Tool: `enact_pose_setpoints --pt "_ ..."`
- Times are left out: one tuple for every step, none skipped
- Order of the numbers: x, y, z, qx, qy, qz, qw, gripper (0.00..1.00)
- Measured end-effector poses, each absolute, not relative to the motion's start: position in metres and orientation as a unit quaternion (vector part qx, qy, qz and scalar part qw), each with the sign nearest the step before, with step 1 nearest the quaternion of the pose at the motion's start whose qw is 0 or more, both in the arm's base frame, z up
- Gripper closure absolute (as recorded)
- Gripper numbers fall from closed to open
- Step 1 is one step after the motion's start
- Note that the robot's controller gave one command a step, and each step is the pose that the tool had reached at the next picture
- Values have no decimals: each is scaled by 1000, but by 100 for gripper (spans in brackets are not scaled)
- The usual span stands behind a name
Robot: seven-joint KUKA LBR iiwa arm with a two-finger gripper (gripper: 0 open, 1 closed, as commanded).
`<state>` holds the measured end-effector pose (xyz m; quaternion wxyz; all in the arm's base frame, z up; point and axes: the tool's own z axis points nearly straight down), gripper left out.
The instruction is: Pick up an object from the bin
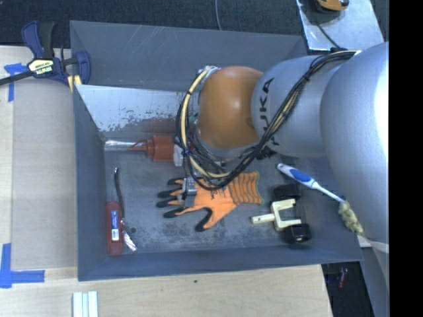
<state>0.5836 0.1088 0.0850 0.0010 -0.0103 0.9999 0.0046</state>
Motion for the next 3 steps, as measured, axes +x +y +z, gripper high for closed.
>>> enact_pose_setpoints --pt "605 77 75 -33 999 10 6 0" --pt "591 98 79 -22 1000 8 -1 100" --pt "591 98 79 -22 1000 8 -1 100"
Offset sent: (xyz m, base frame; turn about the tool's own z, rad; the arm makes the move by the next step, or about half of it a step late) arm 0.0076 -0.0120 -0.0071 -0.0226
